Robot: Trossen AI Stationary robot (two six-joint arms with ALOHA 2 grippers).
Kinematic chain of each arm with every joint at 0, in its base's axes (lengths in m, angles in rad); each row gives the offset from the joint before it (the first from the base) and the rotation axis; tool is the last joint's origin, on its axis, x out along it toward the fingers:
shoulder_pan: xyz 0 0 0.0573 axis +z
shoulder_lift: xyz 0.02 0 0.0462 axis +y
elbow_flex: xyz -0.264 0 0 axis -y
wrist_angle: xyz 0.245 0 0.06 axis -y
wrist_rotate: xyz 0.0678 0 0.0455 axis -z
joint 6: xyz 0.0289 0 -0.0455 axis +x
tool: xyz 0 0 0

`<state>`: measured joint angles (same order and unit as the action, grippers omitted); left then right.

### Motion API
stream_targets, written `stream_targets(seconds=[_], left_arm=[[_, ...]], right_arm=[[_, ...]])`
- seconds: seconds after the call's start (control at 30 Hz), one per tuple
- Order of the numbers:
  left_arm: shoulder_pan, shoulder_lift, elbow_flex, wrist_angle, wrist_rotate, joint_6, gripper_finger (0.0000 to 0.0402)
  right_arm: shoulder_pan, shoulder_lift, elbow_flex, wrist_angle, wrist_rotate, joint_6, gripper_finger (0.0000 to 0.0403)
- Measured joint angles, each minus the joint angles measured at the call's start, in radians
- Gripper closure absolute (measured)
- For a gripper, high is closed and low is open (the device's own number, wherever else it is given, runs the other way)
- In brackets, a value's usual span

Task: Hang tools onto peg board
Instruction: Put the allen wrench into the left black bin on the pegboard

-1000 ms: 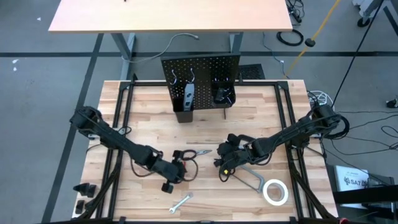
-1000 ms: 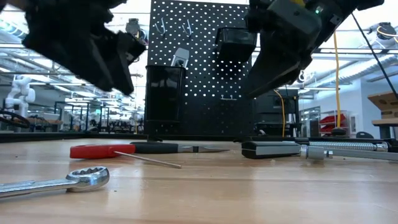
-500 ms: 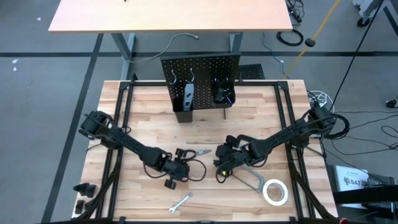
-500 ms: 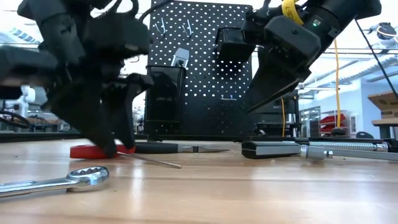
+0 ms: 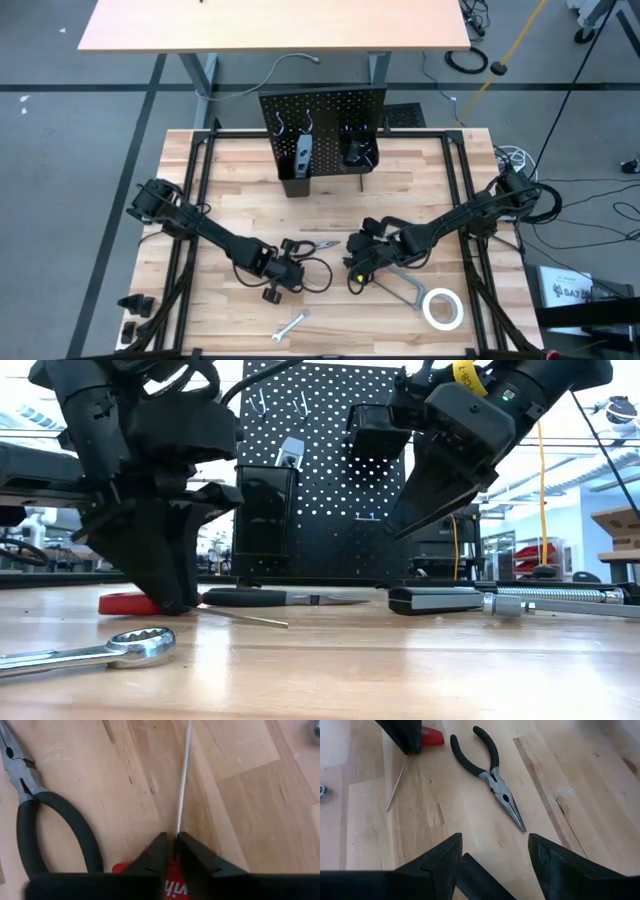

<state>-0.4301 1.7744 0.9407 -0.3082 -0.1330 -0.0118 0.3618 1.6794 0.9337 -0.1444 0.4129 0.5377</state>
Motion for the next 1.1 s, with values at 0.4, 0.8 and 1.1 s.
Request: stream_targets(seconds=[0.4,0.8,1.1], left_arm=[[-0.005,-0.039,0.13,-0.147,-0.054,-0.008,0.04],[-0.023,-0.291,0.217,-0.257,-0.132,-0.035,0.0401],[-0.056,-0.478,0.211,-0.208,-0.218,-0.059,0.0401]], right_arm=[[0.0,0.0,0.0,-0.004,-0.002,-0.004,0.0181],[0.0,0.0,0.0,-0.006,-0.053,-0.01,0.0181],[0.0,0.0,0.0,0.007,-0.079,-0.004,0.0181]])
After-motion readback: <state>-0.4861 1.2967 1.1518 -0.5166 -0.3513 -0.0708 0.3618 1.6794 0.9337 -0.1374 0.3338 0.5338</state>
